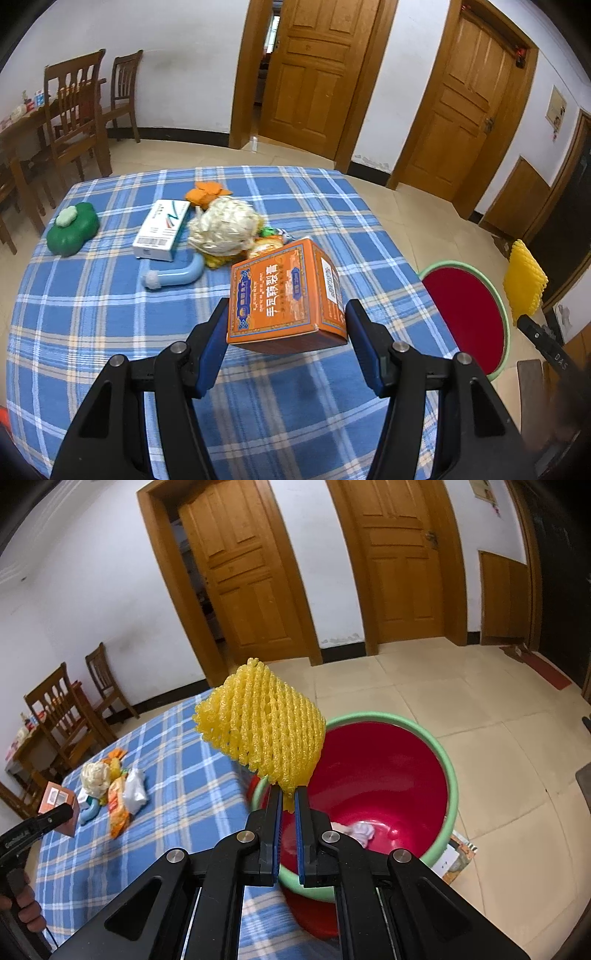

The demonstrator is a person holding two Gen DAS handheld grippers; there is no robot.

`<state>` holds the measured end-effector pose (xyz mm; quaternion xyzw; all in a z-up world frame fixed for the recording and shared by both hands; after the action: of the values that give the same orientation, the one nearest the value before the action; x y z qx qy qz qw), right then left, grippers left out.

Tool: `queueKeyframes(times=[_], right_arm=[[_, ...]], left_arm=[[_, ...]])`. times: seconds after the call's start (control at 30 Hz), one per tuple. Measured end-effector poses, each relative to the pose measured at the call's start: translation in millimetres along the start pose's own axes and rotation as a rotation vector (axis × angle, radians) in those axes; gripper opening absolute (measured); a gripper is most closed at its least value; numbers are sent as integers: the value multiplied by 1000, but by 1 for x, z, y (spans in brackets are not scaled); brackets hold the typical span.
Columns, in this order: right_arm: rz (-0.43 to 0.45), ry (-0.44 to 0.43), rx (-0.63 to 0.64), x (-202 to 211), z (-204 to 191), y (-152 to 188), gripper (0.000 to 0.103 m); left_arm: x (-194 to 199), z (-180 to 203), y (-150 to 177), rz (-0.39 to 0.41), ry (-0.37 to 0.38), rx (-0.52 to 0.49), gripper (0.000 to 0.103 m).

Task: Collect trash
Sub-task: 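Carry the foam net over the red basin and release it with the right gripper, then drop the orange snack box into the red basin with the left gripper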

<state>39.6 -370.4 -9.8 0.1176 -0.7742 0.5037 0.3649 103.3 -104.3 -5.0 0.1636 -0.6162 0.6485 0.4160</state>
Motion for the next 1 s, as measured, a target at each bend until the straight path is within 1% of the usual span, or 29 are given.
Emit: queueKeyframes(times=[0.23,0.4,0.6,0.83,0.87,0.97,1.0], right_arm=[[-27,20,-34,-9,20,7,6],[-51,31,-64,-15,34,12,6],[-74,37,-93,-20,45,18,8],[-90,37,-107,-24,54,19,9],[-94,31,-116,-24,57,20,12],[-97,29,-138,-26,62,20,23],[-96,29,-141,-25,63,20,23]], left_arm=[[-7,25,4,-17,22,-53,62],[-11,42,5,-18,52,-81,62],[-19,62,8,-34,91,-116,62],[-25,83,7,-45,117,-156,62],[-26,87,6,-46,121,-165,62],[-30,97,5,-52,129,-187,62],[-31,99,4,-54,132,-191,62]])
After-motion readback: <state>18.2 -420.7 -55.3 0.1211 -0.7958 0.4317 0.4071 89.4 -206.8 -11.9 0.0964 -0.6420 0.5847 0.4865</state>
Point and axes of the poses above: each gripper's, at about its wrist camera, not at the fingertips, and x roughly against the way its jaws point, z to its right, y to its underside, the point moved 3 cm from there along -x, roughly the way its jaws point, and after that the axes turned 2 degrees about -z, right-handed, at the moved point
